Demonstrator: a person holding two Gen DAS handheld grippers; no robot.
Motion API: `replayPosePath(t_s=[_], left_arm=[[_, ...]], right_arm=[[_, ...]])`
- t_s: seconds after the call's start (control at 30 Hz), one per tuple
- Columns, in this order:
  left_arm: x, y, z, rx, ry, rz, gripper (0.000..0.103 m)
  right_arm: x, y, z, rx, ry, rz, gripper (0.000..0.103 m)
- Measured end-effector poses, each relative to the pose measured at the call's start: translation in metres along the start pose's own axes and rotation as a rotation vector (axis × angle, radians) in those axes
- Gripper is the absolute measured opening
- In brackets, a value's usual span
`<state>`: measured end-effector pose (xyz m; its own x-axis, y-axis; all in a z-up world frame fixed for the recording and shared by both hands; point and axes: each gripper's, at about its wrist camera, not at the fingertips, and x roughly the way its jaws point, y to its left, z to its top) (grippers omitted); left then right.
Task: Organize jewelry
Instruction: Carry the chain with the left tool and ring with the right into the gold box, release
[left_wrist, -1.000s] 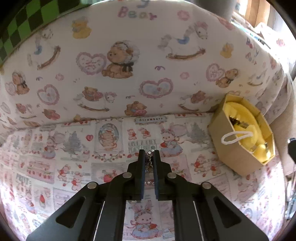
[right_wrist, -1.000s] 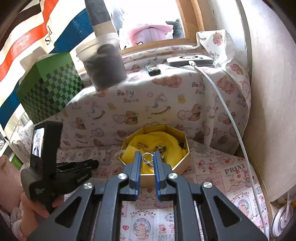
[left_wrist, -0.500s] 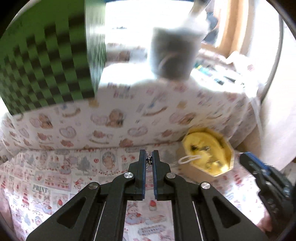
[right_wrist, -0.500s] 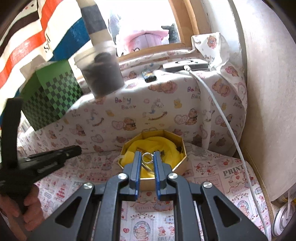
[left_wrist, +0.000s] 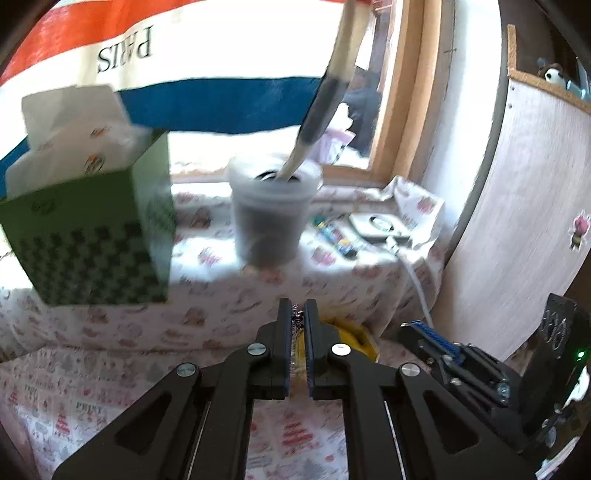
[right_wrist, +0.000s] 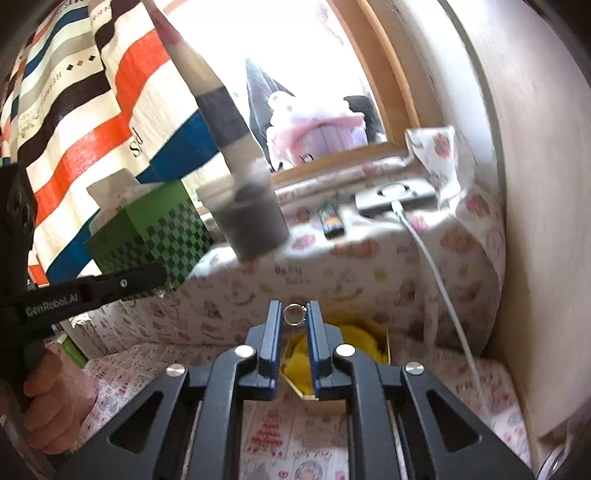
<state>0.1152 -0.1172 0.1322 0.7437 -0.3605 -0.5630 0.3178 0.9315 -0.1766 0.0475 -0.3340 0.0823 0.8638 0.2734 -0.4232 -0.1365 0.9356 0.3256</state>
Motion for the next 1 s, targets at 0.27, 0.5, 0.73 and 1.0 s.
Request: replayPosePath(t_s=[0.27, 0.5, 0.73, 1.0], left_arm=[[0.062, -0.028, 0.002, 0.005, 0.054, -0.036, 0.005], [0.117, -0.03, -0.02, -0.027, 0.162, -0.063, 0.005], [0.141, -0.029, -0.032, -0.052, 0.219, -0.108, 0.005], [0.127, -0.042, -0.034, 0.033, 0.175, -0.037, 0.019]], right_arm=[[0.036, -0.034, -0.013, 0.037, 0.063, 0.003, 0.012], [0.066, -0.054, -0.03, 0.083, 0.168, 0.015, 0.012], [0.074, -0.056, -0.036, 0.082, 0.208, 0.04, 0.012], [0.075, -0.046, -0.04, 0.025, 0.202, 0.026, 0.025]])
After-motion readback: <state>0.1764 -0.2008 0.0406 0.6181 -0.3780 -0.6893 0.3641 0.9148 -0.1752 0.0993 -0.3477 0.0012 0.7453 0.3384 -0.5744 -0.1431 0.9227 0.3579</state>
